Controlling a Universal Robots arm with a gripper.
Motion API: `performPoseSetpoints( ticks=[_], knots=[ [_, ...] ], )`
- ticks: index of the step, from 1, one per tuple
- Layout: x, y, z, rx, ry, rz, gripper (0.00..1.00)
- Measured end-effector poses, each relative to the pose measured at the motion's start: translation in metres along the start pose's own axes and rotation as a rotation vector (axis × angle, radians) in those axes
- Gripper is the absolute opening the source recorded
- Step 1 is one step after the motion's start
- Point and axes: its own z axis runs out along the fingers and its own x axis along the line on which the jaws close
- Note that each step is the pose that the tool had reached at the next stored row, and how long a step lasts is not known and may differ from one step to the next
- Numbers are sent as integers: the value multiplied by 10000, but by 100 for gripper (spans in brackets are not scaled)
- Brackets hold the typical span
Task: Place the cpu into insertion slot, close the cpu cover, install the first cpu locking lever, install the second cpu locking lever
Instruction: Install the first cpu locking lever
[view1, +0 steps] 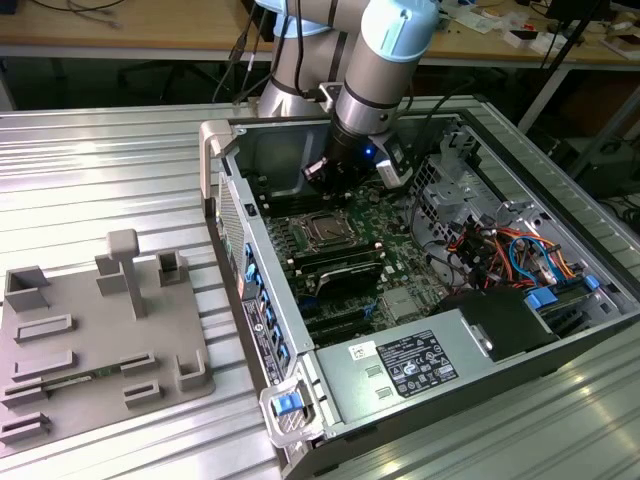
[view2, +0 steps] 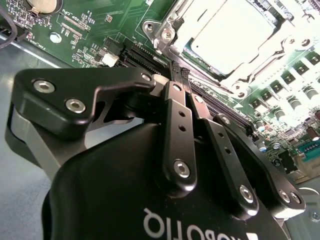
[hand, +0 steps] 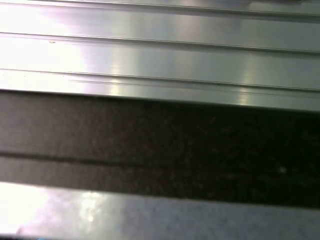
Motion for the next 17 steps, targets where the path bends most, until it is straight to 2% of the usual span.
performPoseSetpoints(
  ticks=[17],
  knots=[
    [-7,-17,4,-1,0,2,11]
  ],
)
